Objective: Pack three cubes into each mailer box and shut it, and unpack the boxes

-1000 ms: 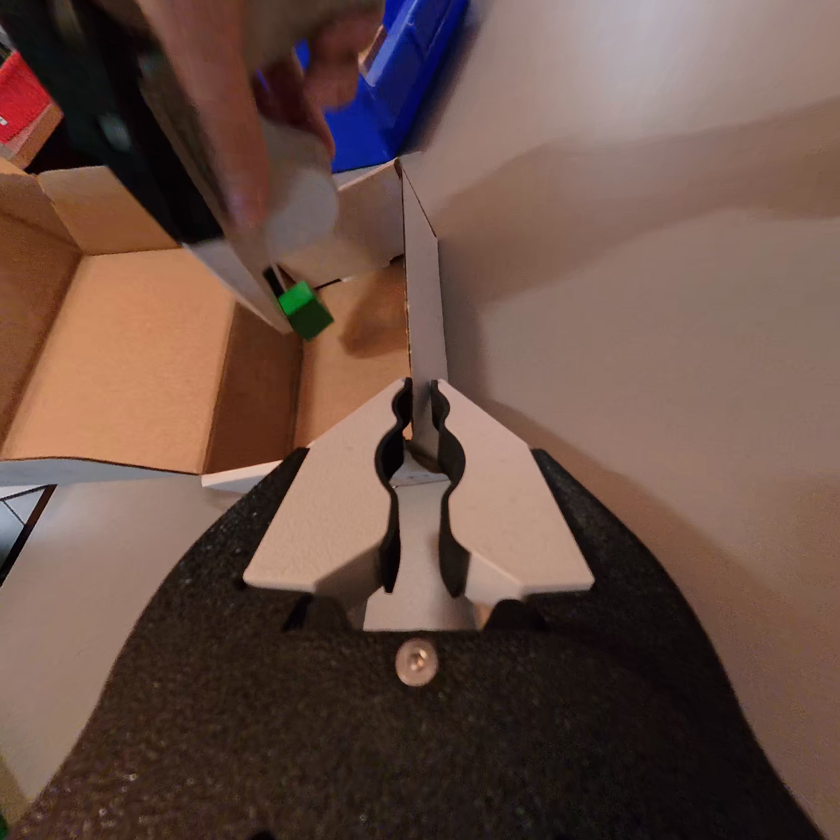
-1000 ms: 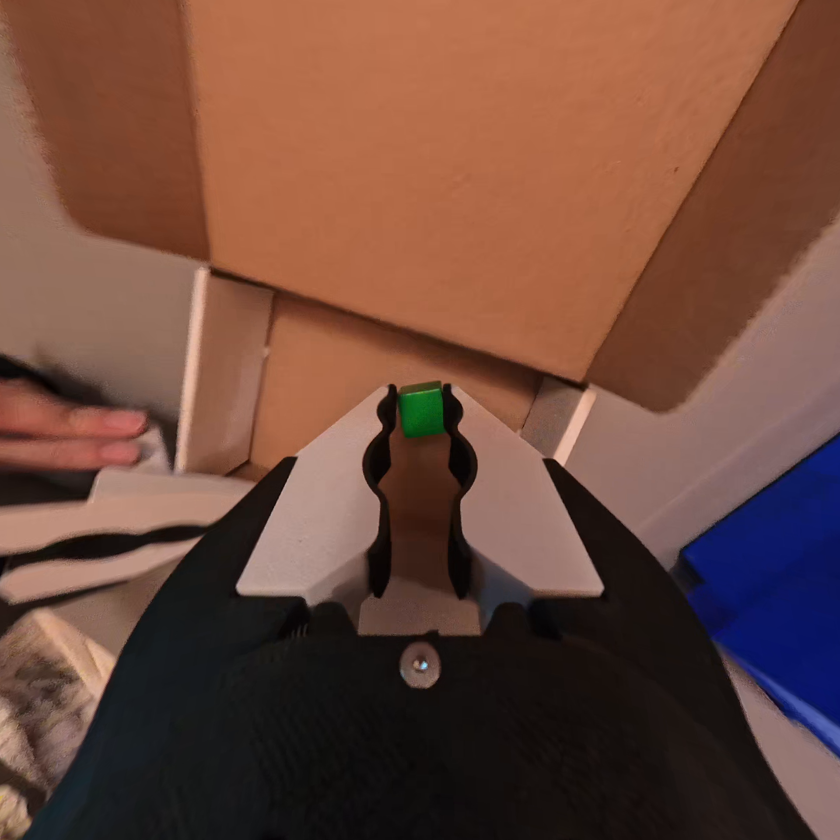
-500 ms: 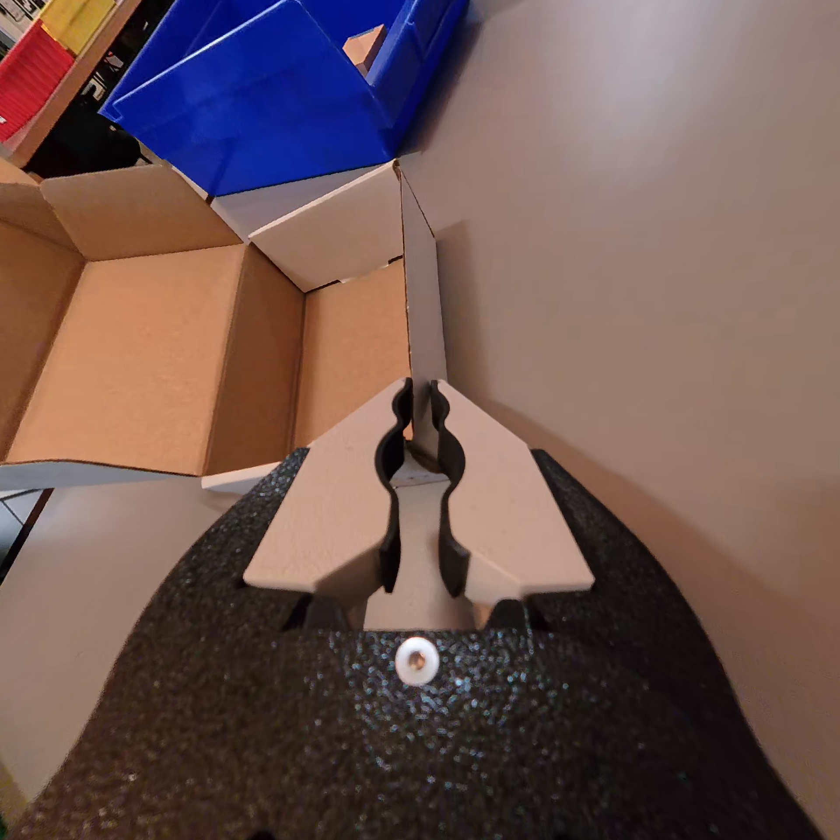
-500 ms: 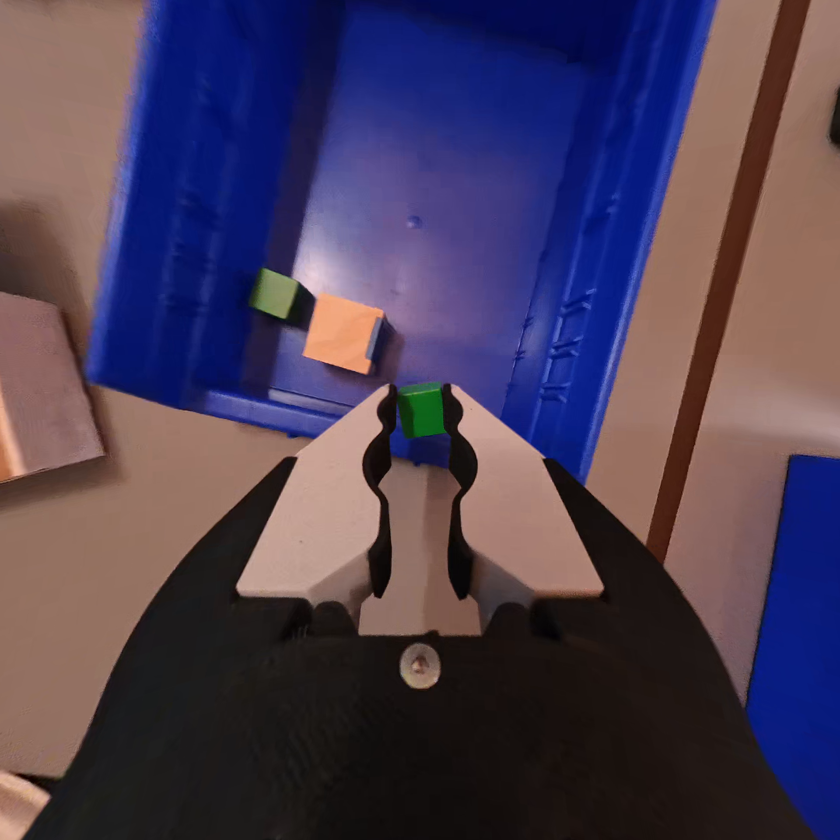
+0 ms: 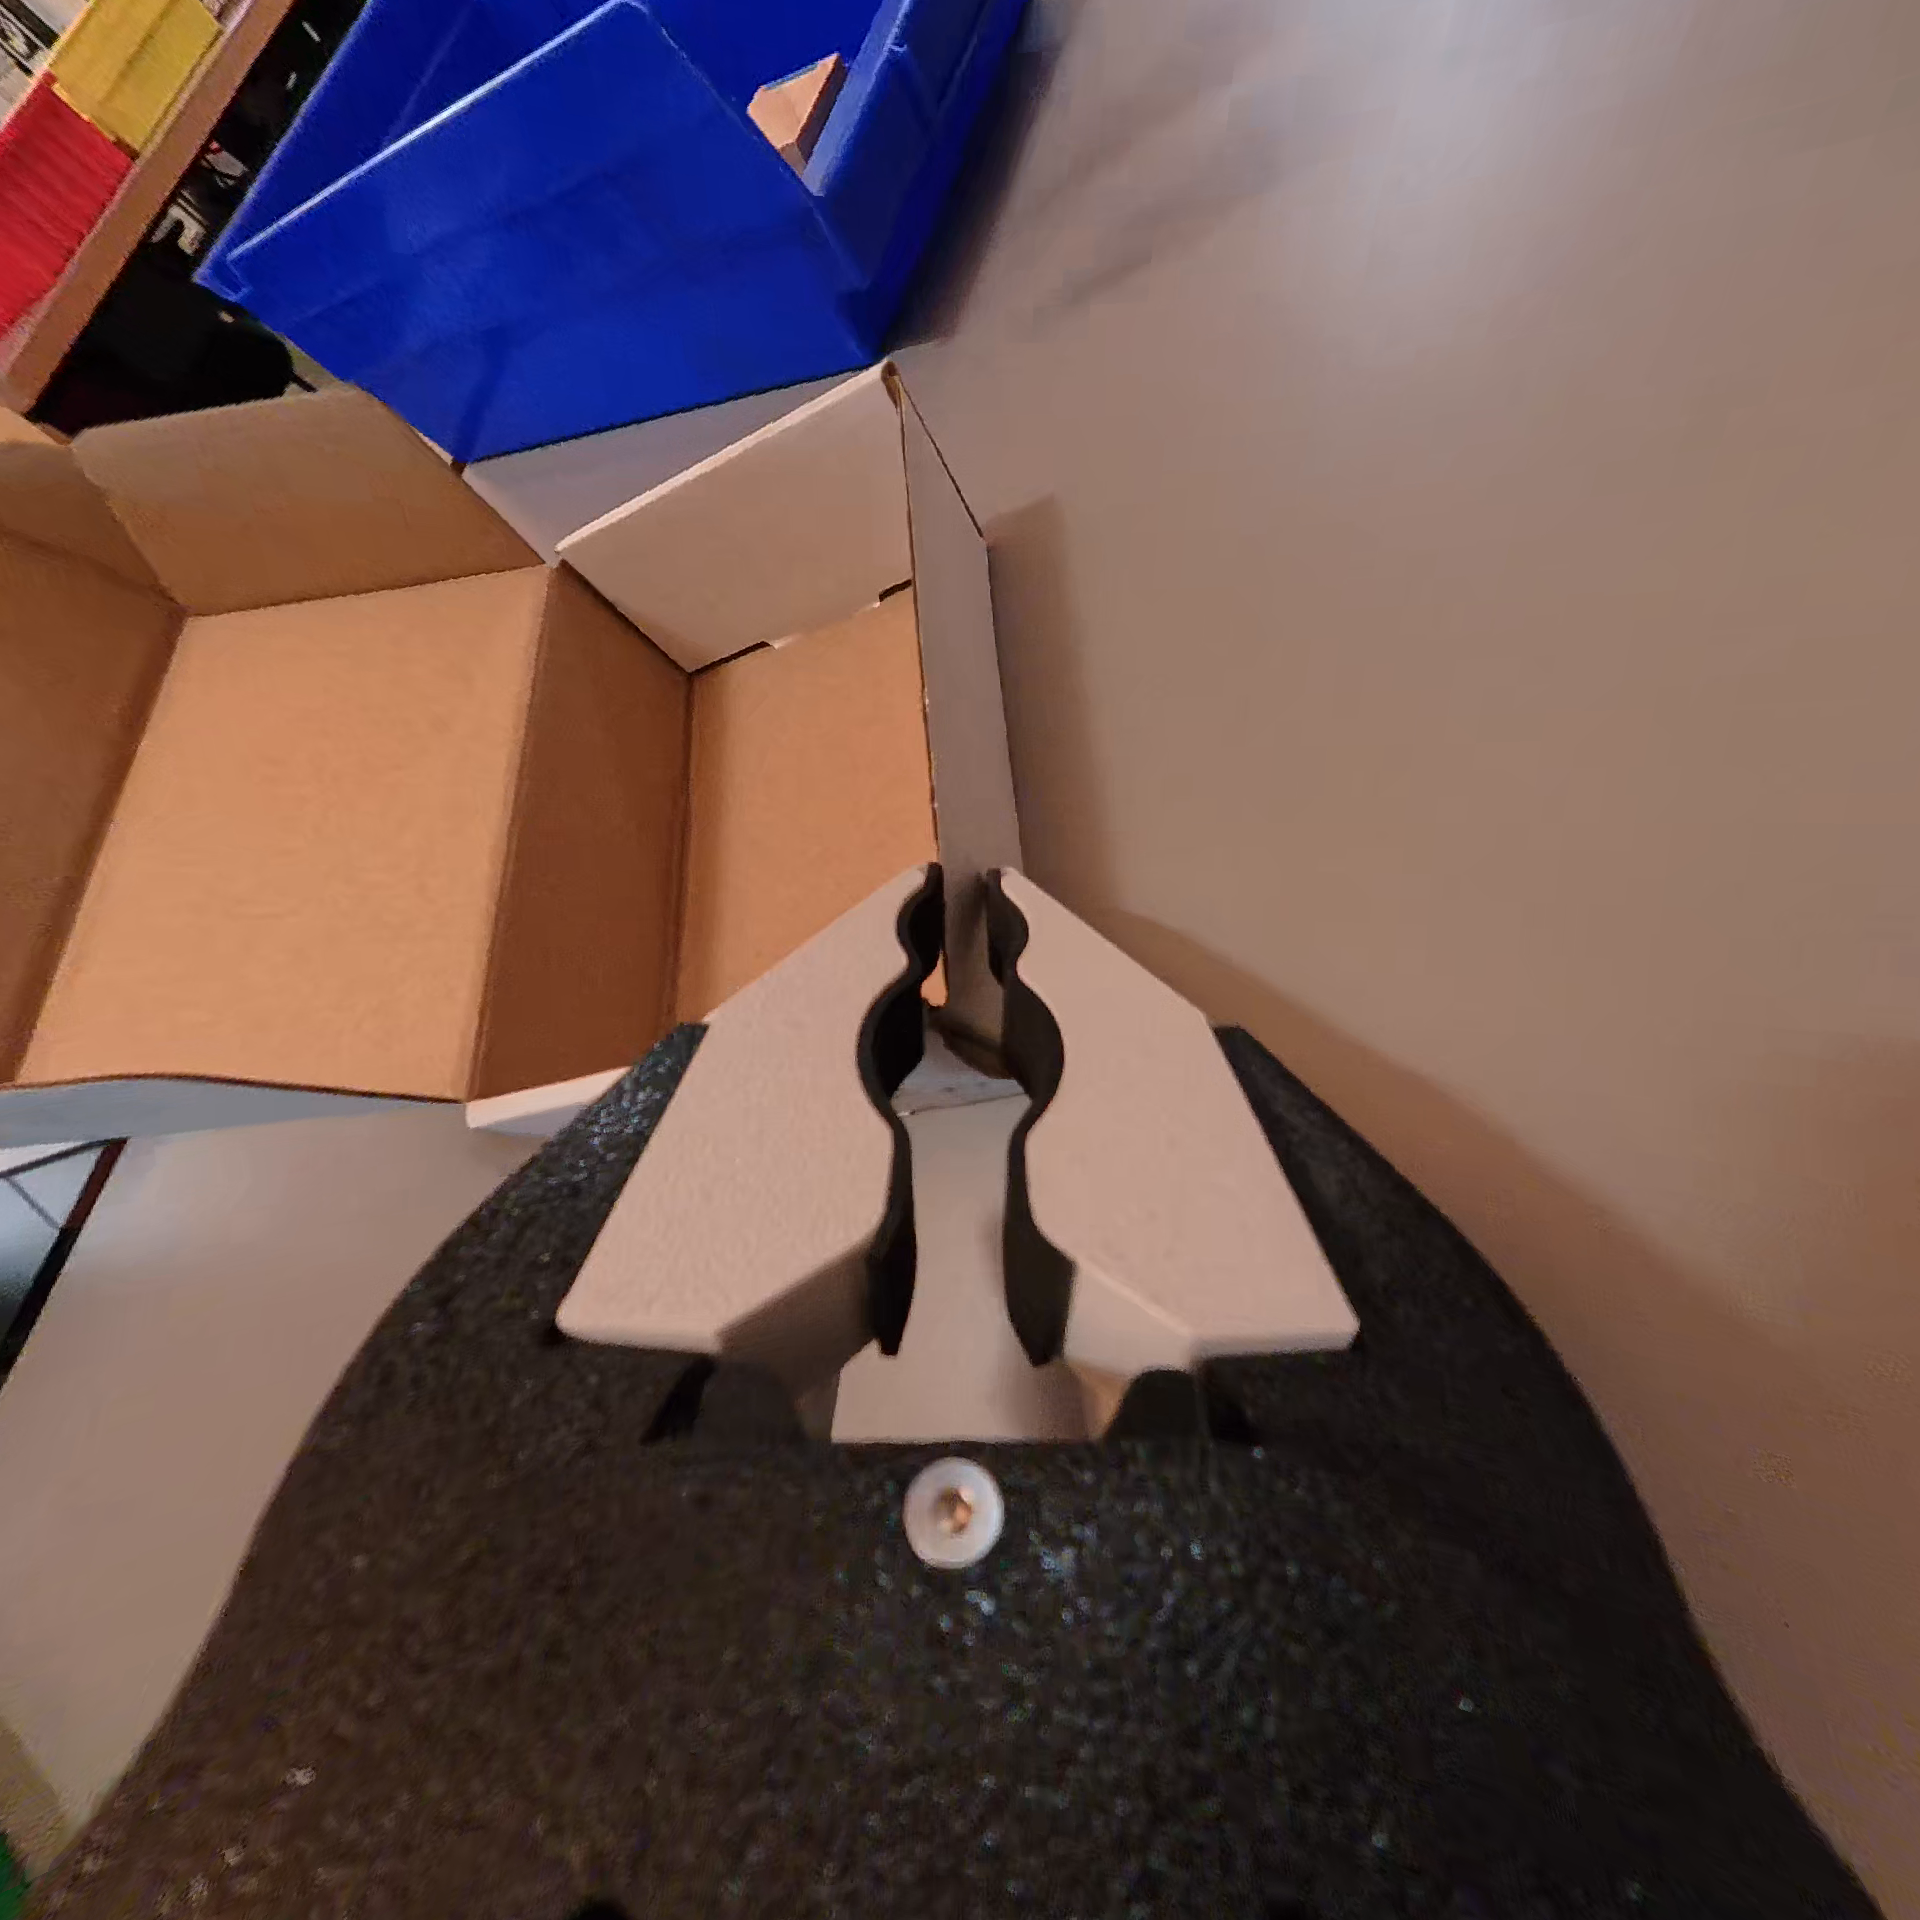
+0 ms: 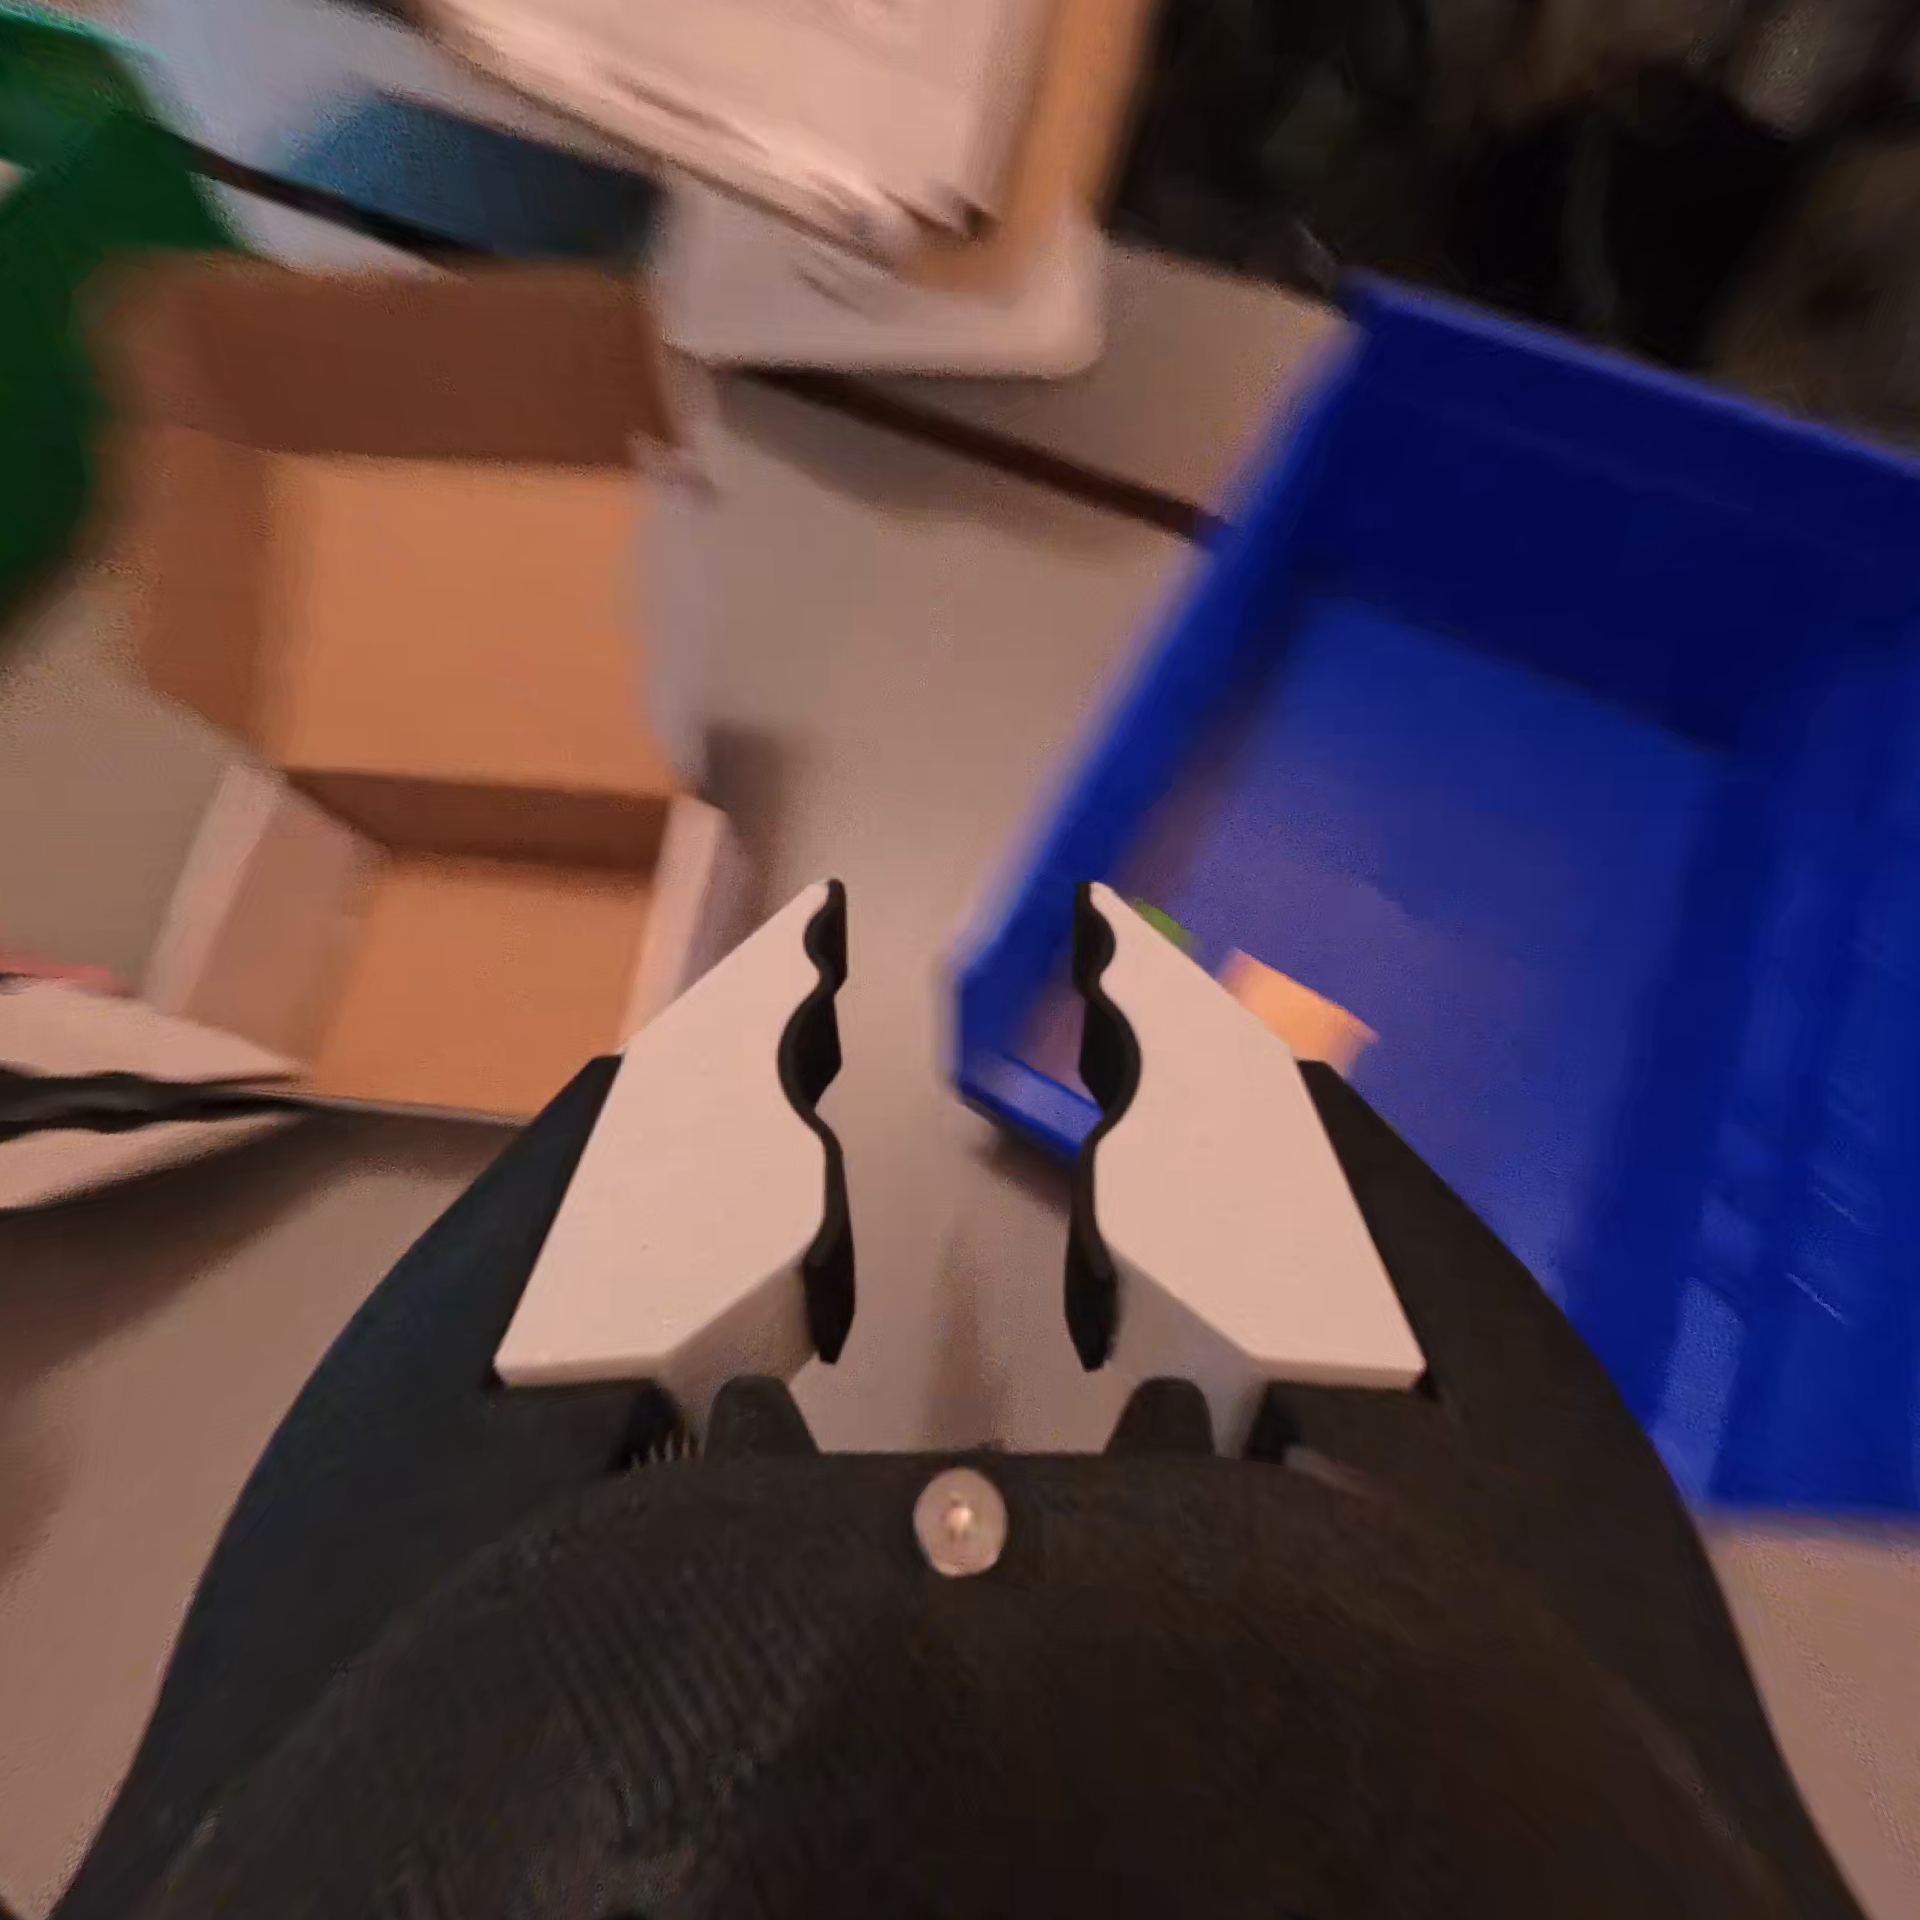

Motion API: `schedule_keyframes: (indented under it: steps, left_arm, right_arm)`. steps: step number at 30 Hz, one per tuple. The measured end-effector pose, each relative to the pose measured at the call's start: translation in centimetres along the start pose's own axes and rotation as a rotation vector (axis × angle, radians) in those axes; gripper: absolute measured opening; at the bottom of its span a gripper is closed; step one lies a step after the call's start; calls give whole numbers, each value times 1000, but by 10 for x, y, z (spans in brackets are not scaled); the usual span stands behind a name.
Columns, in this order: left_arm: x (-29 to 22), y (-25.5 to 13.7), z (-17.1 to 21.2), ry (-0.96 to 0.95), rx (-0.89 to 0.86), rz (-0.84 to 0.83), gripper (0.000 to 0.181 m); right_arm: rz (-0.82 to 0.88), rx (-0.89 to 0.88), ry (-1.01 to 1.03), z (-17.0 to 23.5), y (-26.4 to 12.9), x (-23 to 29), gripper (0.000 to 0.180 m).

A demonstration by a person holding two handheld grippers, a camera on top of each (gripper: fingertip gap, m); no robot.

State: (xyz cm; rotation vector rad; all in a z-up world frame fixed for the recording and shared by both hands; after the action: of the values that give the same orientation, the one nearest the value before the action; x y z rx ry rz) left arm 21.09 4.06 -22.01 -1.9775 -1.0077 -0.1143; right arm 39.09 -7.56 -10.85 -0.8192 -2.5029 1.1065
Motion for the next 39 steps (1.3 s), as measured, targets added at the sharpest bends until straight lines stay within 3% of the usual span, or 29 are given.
schedule_keyframes:
  steps: [2,4,6,8,10,11,12,17,22,27,32,34,36,39]
  left_arm:
    - [0,0,0,-16,1,19,4]
    - [1,0,0,-15,4,16,5]
    - [1,0,0,-15,3,8,5]
    - [1,0,0,-16,3,7,5]
    - [1,0,0,-15,1,2,5]
    - [1,0,0,-15,0,0,5]
    - [1,0,0,-19,1,-2,5]
    - [3,0,1,-77,-2,4,5]
    - [4,0,1,-100,-8,11,5]
    - [3,2,1,-47,13,-31,9]
    - [10,-5,2,10,30,-108,14]
    - [21,-24,-5,-82,-43,-156,12]
    - [39,-45,-8,-295,-141,-210,2]
    - [66,-61,10,-545,-158,-327,7]
  right_arm:
    - [-142,-84,-30,-25,13,50,32]
    - [-149,-70,-32,-41,38,69,27]
    - [-136,0,-41,-50,66,76,42]
    - [-89,51,-50,-57,91,71,43]
    - [-97,56,-70,-66,106,76,31]
    - [-90,68,-106,-66,112,78,8]
    - [-59,82,-129,-65,114,77,1]
    - [106,-98,-178,-56,73,84,1]
    - [201,-257,-92,-8,38,90,0]
    - [219,-279,9,33,42,87,0]
    - [234,-344,64,35,41,87,0]
    - [245,-359,68,34,39,89,0]
    - [242,-355,74,34,39,91,0]
    - [232,-355,106,34,38,91,1]
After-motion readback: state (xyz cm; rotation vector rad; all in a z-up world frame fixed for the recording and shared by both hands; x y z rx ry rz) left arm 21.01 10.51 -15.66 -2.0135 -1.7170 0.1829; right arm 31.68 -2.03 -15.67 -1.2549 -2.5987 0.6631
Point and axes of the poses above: each gripper's, where its closed fingertips meet, y out along the fingers, z out of its underside, x = y × z across the jaws, the point moved 1 cm from there along -y, back along the fingers, and after that the axes turned 12 degrees about x, right-handed, at the moved point
